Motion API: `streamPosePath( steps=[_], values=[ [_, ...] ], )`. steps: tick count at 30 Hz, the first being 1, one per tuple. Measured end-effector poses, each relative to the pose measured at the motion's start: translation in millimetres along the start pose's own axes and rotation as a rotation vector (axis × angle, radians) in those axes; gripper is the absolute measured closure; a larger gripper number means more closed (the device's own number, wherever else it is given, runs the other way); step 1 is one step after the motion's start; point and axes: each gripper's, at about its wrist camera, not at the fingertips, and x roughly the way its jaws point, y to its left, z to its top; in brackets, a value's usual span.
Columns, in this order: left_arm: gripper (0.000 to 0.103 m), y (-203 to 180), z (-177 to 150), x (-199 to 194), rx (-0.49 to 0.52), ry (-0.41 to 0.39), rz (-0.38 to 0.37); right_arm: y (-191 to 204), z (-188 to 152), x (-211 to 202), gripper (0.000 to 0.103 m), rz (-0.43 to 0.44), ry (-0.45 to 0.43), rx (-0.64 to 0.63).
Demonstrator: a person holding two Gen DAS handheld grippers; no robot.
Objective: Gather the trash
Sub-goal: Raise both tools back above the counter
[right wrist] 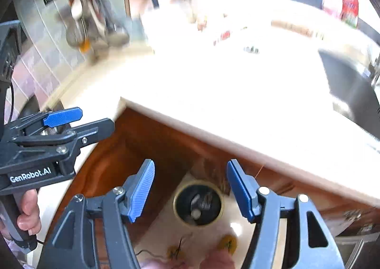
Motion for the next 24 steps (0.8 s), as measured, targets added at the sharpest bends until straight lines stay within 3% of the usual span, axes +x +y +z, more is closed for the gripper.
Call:
streamPosePath(
  steps=[10, 15, 24],
  values=[
    [0.019, -17, 72, -30, 0.034, -0.144, 0.023, -16, 65, -55, 0.039, -0.055, -0.153, -0.075],
    [0.019, -23, 104, -29, 0.027, -0.148, 0.03, -35, 98, -62, 0.039, -0.064, -0.184, -0.101],
    [0.019, -27, 147, 22, 0.018, -0.09, 0.058, -90, 150, -24, 0.039, -0.07, -0.14, -0.088]
  ],
)
